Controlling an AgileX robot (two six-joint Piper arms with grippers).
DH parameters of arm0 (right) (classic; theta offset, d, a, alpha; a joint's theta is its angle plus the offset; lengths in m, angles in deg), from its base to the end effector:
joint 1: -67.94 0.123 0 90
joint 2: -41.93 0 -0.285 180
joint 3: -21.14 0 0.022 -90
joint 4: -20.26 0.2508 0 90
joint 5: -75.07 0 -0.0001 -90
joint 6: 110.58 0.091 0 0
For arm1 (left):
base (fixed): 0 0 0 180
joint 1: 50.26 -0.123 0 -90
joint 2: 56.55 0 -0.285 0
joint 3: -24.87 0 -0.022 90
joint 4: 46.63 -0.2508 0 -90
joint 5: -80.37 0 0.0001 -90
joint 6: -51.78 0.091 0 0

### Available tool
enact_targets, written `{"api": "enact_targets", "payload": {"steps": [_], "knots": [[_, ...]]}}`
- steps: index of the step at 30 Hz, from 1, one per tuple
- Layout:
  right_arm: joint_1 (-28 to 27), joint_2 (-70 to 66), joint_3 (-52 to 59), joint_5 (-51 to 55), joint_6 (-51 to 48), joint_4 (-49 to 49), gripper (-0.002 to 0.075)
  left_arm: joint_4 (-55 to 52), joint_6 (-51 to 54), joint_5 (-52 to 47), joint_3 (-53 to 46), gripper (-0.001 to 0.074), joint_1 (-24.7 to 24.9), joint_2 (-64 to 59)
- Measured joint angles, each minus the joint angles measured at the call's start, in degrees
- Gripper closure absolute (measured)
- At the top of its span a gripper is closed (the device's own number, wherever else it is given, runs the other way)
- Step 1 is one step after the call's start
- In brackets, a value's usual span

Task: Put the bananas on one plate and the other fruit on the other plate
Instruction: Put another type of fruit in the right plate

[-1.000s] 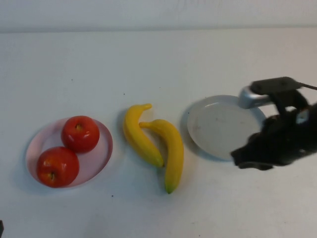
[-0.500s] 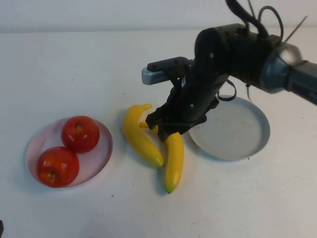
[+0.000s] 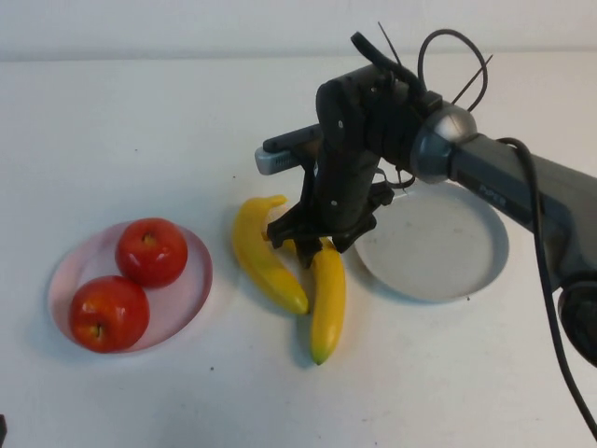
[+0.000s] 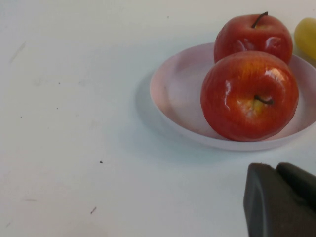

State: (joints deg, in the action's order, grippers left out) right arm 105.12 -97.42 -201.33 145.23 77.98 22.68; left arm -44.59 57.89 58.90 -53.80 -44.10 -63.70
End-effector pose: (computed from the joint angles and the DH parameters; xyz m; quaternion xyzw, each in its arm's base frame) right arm 0.3868 0.2979 0.2118 -0.2408 0.9638 0.0628 0.0960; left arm 0.0522 -0.0068 0.1716 0.0766 0.8016 -0.0153 0.5927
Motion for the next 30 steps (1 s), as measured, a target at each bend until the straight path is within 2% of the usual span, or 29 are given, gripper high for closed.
{"api": "enact_targets", "payload": {"steps": [9, 13, 20, 24, 30], "knots": [[0.00, -2.76, -0.12, 0.04, 0.04, -0.36, 0.0344, 0.00, 0.00, 0.00, 0.00, 0.0732, 0.00, 0.00], [0.00, -2.98, -0.12, 0.04, 0.04, -0.36, 0.0421, 0.00, 0.00, 0.00, 0.00, 0.0732, 0.00, 0.00], [0.02, -3.10, -4.16, 0.27, 1.13, -0.65, 0.0421, 0.00, 0.00, 0.00, 0.00, 0.0731, 0.00, 0.00], [0.02, -0.38, -5.51, 0.38, 1.61, -4.03, 0.0421, 0.00, 0.00, 0.00, 0.00, 0.0732, 0.00, 0.00], [-4.02, 4.47, -5.01, 0.47, 1.65, -9.46, 0.0421, 0.00, 0.00, 0.00, 0.00, 0.0732, 0.00, 0.00]]}}
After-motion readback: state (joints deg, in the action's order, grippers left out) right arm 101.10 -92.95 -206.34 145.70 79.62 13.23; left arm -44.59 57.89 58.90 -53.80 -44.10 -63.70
